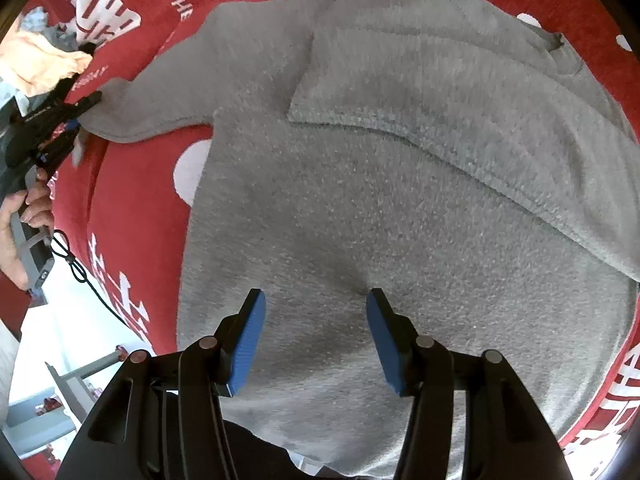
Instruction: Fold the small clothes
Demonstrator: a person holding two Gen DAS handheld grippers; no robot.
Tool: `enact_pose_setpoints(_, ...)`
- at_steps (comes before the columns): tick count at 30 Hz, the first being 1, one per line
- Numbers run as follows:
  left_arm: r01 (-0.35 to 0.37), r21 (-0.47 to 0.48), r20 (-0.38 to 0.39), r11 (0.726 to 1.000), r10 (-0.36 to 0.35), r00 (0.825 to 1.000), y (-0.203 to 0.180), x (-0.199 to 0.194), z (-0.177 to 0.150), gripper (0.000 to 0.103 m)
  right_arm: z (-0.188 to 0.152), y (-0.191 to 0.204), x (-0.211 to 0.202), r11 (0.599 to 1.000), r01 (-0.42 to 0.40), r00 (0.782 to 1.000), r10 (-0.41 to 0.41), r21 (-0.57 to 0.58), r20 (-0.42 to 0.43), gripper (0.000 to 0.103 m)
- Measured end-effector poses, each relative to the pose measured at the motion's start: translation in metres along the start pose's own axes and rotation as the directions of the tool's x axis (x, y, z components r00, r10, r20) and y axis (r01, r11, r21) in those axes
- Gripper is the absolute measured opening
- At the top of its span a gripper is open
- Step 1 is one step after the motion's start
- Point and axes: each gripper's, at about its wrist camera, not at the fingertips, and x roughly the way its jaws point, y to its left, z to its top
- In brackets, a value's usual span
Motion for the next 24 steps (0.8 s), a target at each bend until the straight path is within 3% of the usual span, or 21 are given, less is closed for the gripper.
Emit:
enact_pose_setpoints(5,0.034,0.194,0.041,0.980,-0.043,0.998,-0.070,-0.018,-0.002,0.011,-0.002,-0.006,-0.009,0.999,-0.025,0.999,0.024,0.021,0.030,0.057)
enact_pose_setpoints(11,0.164,0.403,-0.028,0.901,-0.167,0.986,-0.175,-0.018,-0.036,0.011,-0.005,-0.033,-0.033,0.996,-0.047,0.995,0.040,0.074,0.092,0.057)
enact_pose_setpoints(14,0.206,0.464,-0.088,0.862,-0.186,0.979,-0.223,0.003,-0.063,0.011,-0.009,-0.055,-0.044,0.992,-0.055,0.991,0.040,0.114,0.124,0.057)
enact_pose_setpoints(18,0.243,0.462,-0.173,0.853,-0.182,0.968,-0.269,0.045,-0.101,0.011,-0.018,-0.096,-0.057,0.978,-0.069,0.986,0.036,0.198,0.163,0.057)
enact_pose_setpoints(24,0.230,0.542,-0.291,0.808,-0.076,0.954,-0.319,0.110,-0.174,0.011,-0.037,-0.160,-0.066,0.944,-0.088,0.983,0.030,0.317,0.184,0.057)
